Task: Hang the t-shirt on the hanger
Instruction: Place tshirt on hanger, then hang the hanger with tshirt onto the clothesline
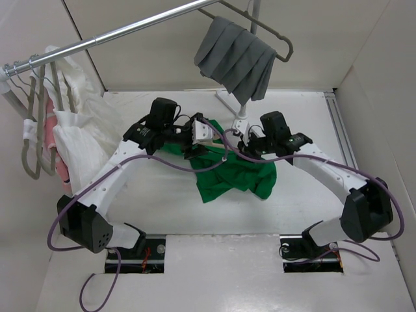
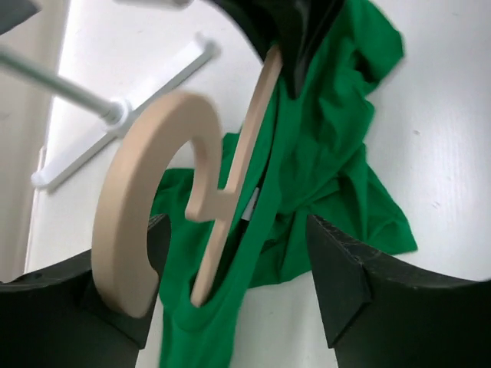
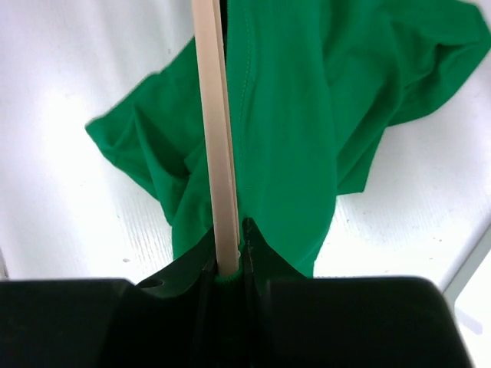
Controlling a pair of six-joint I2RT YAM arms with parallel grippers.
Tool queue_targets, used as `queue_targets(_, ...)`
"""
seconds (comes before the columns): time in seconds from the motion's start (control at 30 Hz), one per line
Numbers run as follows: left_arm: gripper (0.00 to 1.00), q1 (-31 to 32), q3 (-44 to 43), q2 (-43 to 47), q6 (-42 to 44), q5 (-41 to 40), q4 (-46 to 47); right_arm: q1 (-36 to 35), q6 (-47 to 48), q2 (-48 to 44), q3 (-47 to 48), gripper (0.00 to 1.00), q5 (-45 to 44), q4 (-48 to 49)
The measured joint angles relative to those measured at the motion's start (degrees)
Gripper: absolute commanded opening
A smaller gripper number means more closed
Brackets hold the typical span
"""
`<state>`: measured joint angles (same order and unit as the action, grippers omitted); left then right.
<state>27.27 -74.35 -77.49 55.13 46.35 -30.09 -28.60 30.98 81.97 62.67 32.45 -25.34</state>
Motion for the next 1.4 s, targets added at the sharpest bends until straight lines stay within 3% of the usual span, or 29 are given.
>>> queue_targets(0.03,0.70,0.00,0.17,0.22,-1.75,-1.33,1.40,0.55,-0.74,0.00,0.76,0.00,0.57,-0.24)
queue_targets(0.07,0.92,0.00,0.31,0.46,-3.82,-2.78,2.78,0.96,-1.46,-0.04,1.53,0.00,1.14,-0.37)
queue_targets(0.13,1.00,-0.04,0.61,1.27,-8.15,-5.99,5.66,1.90,-2.99,-0.11,3.34,0.00,2.05,-0.85)
queue_targets(0.3,1.00,-1.64,3.52,5.84,-19.69,-18.95,15.41,3.50,-5.99,-0.20,9.64,0.00,2.47,-3.89)
queue_targets(0.43,1.00,-3.19,9.40,12.11,-28.33,-34.01,25.77,4.09,-7.23,-0.20,15.87,0.00,1.97,-7.54)
queue_targets(0.57,1.00,-3.37,15.13,18.08,-33.16,-41.13,31.17,4.76,-7.82,-0.20,23.17,0.00,0.83,-11.45)
queue_targets(0.97,1.00,-3.34,25.35,23.78,-38.34,-37.55,32.39,5.31,-12.02,4.63,55.12,0.00,-5.77,-13.79)
queue_targets(1.17,1.00,-3.37,27.96,23.63,-38.51,-36.72,30.42,5.49,-13.46,13.99,69.29,0.00,-8.20,-15.74)
queue_targets(1.4,1.00,-3.34,28.83,23.61,-38.21,-35.78,30.25,6.16,-15.91,24.13,75.28,0.00,-10.03,-12.41)
